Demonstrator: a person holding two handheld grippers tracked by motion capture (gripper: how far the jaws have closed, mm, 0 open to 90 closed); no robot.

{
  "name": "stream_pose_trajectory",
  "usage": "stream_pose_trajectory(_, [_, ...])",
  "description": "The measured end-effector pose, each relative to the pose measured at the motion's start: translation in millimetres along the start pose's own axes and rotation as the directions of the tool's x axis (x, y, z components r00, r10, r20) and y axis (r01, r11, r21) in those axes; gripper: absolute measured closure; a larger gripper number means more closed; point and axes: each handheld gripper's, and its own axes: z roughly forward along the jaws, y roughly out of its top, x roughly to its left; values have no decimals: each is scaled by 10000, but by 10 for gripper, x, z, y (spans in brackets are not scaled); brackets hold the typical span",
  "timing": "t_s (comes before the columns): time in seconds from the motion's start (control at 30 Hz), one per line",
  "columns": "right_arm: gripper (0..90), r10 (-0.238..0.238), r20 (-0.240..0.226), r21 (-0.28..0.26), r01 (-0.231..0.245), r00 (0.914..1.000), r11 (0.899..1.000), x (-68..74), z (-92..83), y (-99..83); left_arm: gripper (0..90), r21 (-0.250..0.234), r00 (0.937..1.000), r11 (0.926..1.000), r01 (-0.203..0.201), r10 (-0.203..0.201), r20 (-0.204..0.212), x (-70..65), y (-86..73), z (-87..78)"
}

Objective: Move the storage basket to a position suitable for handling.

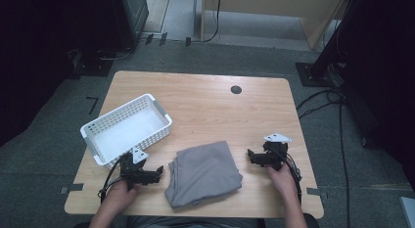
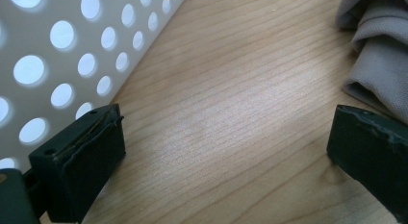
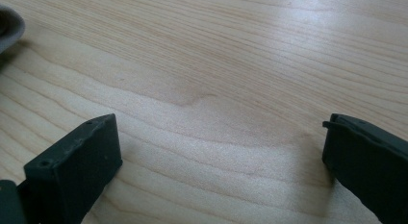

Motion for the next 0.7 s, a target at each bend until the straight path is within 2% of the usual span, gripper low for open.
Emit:
stream_pose_trajectory(0.6, [0, 7, -1, -37, -7, 10000, 10000, 12, 4, 2, 0, 2, 10000, 10000, -1, 1, 0, 0, 0, 0])
stream_pose_trajectory(0.63, [11, 14, 21, -55, -14, 10000, 10000, 18, 0, 0, 0, 1, 10000, 10000, -1, 1, -1, 0, 0, 0])
stream_pose_trajectory(0.7, [108, -2, -25, -271, 2, 10000, 9996, 31, -22, -9, 0, -2, 10000, 10000, 8, -8, 2, 0, 0, 0])
